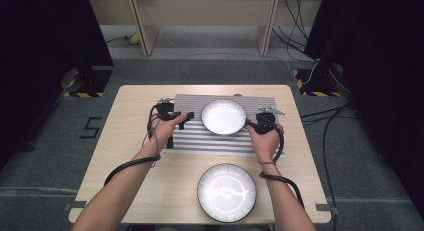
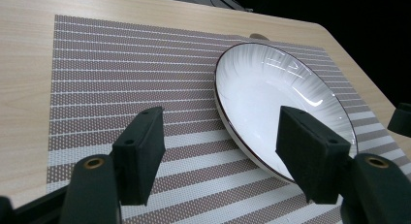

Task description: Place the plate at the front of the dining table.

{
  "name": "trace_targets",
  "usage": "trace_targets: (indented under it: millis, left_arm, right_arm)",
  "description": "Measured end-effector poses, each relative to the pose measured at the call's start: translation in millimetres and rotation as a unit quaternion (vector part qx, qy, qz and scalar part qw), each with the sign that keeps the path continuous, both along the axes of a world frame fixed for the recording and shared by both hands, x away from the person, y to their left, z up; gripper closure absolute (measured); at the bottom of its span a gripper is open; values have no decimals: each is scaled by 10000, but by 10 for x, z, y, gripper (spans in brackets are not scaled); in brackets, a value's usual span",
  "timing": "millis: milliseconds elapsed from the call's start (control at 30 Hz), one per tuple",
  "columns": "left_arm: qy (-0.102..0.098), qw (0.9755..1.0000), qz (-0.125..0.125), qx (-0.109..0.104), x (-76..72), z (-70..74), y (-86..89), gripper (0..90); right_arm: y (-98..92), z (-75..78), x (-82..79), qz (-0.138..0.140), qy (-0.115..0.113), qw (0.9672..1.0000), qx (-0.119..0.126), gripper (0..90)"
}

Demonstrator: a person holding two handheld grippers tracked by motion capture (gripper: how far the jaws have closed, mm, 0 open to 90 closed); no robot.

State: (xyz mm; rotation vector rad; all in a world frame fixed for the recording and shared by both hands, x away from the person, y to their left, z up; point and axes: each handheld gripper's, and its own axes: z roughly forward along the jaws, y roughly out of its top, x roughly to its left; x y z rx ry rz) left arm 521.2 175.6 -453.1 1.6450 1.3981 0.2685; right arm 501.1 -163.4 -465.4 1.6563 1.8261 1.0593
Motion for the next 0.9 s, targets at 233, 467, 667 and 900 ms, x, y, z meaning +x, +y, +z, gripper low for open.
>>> trace_targets:
  millis: [233,467,667,900]
  left_arm:
    - [-99,9998,-162,24,-40,76,1,340]
    - [-202,9994,-268,85,-99,146,58,339]
    - [-307,9986,-405,113,-190,209,97,339]
    - [-367,9976,-549,191,-272,227,123,337]
  right_arm:
    - [-29,12,-50,44,19,10000,1,463]
    - [-59,19,-100,89,55,9999,-27,461]
    - [-72,39,-147,131,48,9999,-13,458]
    - [-85,44,-206,153,109,9998,98,459]
